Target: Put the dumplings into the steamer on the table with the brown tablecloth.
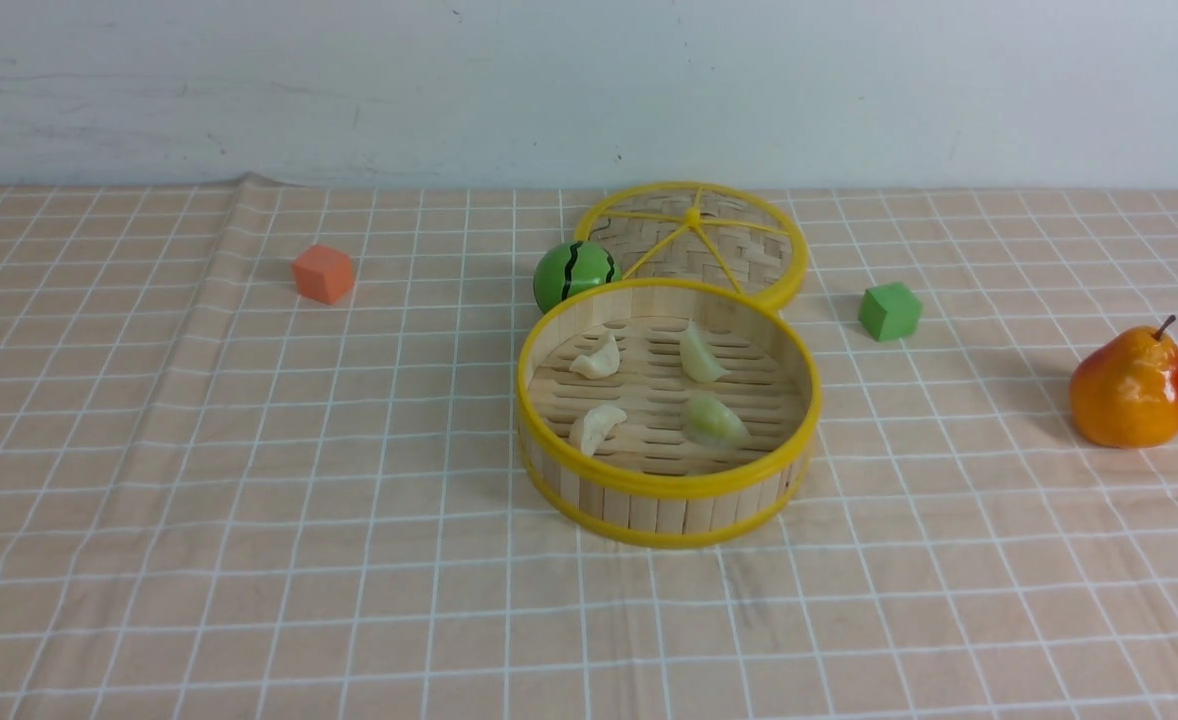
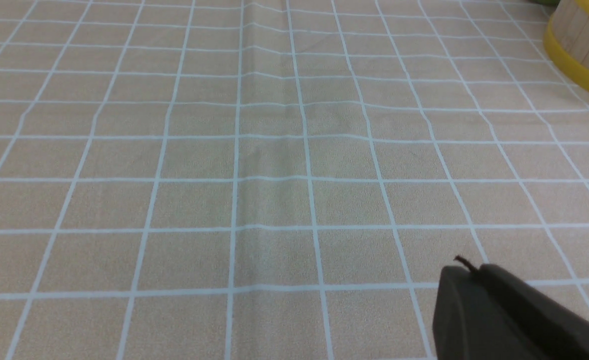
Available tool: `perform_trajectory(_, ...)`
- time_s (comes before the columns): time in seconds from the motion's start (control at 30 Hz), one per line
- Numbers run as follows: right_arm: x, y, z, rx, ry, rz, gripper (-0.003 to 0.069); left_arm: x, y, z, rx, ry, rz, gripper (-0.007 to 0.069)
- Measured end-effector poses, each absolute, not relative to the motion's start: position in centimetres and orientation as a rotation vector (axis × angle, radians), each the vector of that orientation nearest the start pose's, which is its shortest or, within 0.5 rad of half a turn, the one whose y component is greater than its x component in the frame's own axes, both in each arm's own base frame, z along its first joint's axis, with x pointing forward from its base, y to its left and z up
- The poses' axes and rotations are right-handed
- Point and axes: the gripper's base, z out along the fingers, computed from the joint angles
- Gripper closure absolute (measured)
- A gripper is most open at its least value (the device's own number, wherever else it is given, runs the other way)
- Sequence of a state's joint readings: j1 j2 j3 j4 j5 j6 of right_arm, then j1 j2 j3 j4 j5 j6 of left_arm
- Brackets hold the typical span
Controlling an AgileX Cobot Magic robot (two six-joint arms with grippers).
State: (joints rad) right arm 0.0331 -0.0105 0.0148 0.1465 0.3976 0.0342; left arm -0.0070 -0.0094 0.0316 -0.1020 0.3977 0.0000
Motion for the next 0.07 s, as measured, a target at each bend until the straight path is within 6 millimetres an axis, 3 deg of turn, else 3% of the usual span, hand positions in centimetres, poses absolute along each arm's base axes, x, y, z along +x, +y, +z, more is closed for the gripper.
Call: perform_trajectory(0.07, 5.16, 0.69, 17.35, 0.09, 1.883, 0.193, 0.0519, 5.2, -0.4, 16.76, -0.056, 1.902, -0.106, 0.0606)
